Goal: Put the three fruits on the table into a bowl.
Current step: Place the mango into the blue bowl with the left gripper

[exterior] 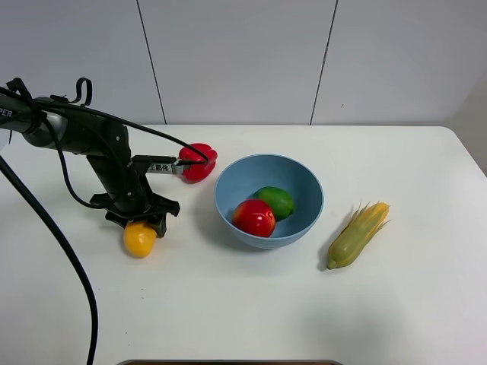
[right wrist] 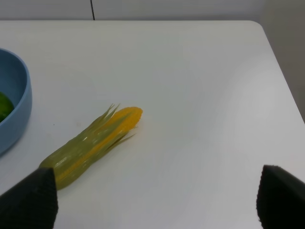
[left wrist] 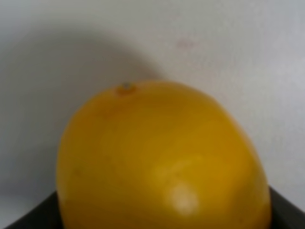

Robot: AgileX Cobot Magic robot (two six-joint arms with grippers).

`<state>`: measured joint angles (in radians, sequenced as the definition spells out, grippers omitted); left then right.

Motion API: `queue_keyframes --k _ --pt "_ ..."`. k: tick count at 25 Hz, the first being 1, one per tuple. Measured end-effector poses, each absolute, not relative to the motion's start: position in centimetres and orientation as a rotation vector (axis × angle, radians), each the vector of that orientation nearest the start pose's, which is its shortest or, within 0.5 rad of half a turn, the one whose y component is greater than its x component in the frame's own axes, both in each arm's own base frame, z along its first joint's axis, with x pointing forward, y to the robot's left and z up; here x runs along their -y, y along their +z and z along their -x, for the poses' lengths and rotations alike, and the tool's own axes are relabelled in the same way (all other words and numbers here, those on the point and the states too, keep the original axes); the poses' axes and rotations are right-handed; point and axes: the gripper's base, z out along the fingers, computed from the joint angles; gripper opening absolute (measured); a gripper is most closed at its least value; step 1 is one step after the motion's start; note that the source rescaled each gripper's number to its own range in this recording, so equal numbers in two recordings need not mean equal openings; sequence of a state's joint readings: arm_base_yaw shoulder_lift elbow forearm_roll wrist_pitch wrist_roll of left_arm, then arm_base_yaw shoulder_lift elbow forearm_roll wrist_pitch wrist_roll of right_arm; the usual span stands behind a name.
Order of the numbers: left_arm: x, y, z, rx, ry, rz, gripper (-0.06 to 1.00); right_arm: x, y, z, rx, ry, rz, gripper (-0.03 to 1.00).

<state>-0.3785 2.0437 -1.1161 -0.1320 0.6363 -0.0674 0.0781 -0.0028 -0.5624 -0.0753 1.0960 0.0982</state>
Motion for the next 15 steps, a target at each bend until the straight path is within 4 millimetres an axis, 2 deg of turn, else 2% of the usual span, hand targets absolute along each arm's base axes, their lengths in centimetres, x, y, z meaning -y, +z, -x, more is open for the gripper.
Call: queue_keyframes --k 7,15 --pt "13.7 10.6 -32.4 -3.066 -0.160 -0.324 0.00 0.7 29.2 1.4 -2.012 0.023 -0.028 0.59" --pt "13.6 13.6 -32.0 -3.025 -0.181 -0.329 0.00 0.7 29.2 1.4 -2.012 0.023 -0.028 0.59"
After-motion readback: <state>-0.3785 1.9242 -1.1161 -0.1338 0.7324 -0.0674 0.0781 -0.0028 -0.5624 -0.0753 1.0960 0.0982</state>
